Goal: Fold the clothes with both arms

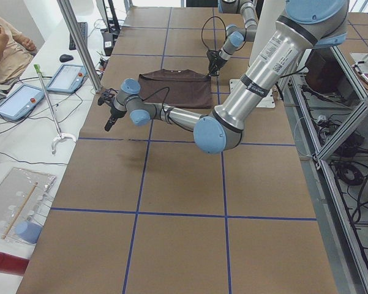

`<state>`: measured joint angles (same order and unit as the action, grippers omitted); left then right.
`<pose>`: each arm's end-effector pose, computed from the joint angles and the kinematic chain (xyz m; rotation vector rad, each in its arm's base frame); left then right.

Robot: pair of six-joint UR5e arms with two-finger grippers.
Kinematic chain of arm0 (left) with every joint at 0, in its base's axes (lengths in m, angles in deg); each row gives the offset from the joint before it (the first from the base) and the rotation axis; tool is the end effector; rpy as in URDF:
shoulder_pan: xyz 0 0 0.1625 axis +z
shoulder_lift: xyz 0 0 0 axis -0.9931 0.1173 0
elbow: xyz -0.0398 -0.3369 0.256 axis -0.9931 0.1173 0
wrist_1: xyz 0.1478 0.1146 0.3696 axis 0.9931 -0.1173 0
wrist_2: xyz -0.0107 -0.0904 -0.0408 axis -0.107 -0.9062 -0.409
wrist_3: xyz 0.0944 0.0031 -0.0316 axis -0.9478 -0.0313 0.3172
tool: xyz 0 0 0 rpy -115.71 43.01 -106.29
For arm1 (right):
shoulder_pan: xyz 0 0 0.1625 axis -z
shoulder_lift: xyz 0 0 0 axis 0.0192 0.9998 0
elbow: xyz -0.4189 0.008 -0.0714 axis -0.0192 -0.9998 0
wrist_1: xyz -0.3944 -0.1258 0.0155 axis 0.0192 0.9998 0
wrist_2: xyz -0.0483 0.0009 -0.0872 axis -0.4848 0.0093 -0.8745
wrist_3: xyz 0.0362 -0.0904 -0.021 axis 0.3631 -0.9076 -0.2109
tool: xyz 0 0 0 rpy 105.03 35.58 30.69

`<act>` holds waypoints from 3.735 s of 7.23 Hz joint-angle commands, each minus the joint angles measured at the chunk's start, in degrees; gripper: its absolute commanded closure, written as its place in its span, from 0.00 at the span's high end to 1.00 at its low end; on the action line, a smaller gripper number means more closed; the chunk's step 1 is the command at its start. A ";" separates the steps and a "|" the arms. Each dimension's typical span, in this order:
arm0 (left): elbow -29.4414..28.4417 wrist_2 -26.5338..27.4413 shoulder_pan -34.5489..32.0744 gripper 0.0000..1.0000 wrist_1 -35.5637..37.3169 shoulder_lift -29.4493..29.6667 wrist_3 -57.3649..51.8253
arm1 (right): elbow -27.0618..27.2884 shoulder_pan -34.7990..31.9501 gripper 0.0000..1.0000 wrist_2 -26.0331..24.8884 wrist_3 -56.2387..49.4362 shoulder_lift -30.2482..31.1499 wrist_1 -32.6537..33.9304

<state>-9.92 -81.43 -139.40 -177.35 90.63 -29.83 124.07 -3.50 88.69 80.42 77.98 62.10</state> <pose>0.3426 -0.7133 0.4059 0.6367 0.7135 0.0023 -0.5652 -0.2027 0.2781 0.5860 -0.6696 -0.0942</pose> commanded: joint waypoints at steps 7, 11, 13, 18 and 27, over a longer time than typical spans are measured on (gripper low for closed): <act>0.36 0.00 -0.03 1.00 0.00 -0.32 0.00 | 4.49 3.10 0.98 -0.24 19.23 8.76 -0.16; 8.14 -3.13 3.03 1.00 0.88 -3.11 5.25 | 11.87 -1.96 1.00 6.58 18.18 8.41 -7.22; 22.69 -8.52 6.71 1.00 0.79 -10.74 19.17 | 11.79 -5.32 1.00 9.43 18.26 14.78 -22.39; 43.69 13.12 36.04 0.85 0.97 -23.08 58.64 | 11.26 -12.52 0.97 11.79 29.39 20.28 -28.21; 43.69 20.39 47.61 0.57 5.45 -22.91 69.17 | 9.24 -14.03 0.97 12.77 32.33 20.10 -28.28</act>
<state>33.79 -61.05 -92.27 -171.97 67.68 39.13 133.50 -17.53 101.53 112.68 98.08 33.89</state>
